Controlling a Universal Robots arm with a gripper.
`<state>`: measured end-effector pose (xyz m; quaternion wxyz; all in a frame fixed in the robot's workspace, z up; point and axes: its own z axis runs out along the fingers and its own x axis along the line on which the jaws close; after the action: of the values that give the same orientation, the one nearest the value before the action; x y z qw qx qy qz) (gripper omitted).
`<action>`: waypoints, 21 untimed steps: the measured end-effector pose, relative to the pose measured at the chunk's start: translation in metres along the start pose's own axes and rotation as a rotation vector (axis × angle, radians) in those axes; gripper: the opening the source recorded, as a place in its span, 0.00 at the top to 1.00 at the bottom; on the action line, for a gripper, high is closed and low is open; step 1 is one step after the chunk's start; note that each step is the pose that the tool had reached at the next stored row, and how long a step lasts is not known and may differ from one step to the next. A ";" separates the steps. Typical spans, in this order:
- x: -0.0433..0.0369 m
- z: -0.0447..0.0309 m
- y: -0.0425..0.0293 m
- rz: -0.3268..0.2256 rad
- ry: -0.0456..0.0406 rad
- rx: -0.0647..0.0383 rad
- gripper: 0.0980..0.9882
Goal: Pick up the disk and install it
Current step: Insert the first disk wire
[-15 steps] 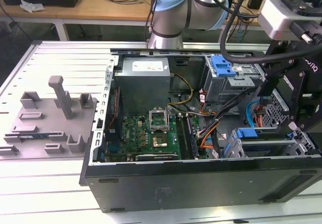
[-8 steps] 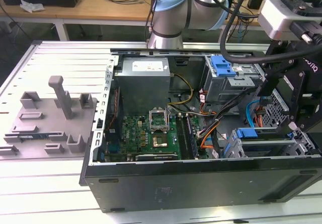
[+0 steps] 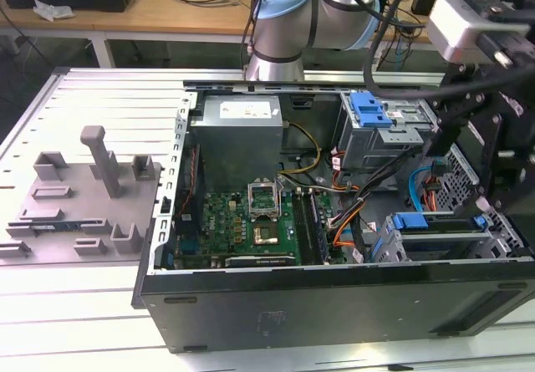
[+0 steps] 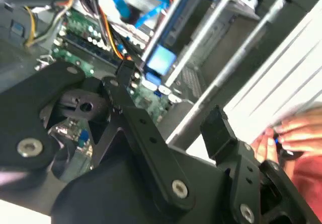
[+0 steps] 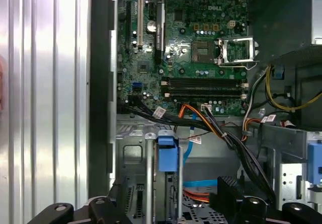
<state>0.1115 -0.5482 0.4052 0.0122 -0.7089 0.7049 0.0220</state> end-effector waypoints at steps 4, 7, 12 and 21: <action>-0.0312 0.0015 -0.0006 0.001 0.0578 -0.001 0.21; -0.0432 0.0020 -0.0011 0.002 0.1185 -0.005 0.21; -0.0709 0.0035 -0.0017 0.004 0.2475 -0.020 0.37; -0.0819 0.0099 -0.0361 0.025 0.2564 -0.023 0.51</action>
<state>0.1470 -0.4657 0.3987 -0.0865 -0.6971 0.7091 -0.0605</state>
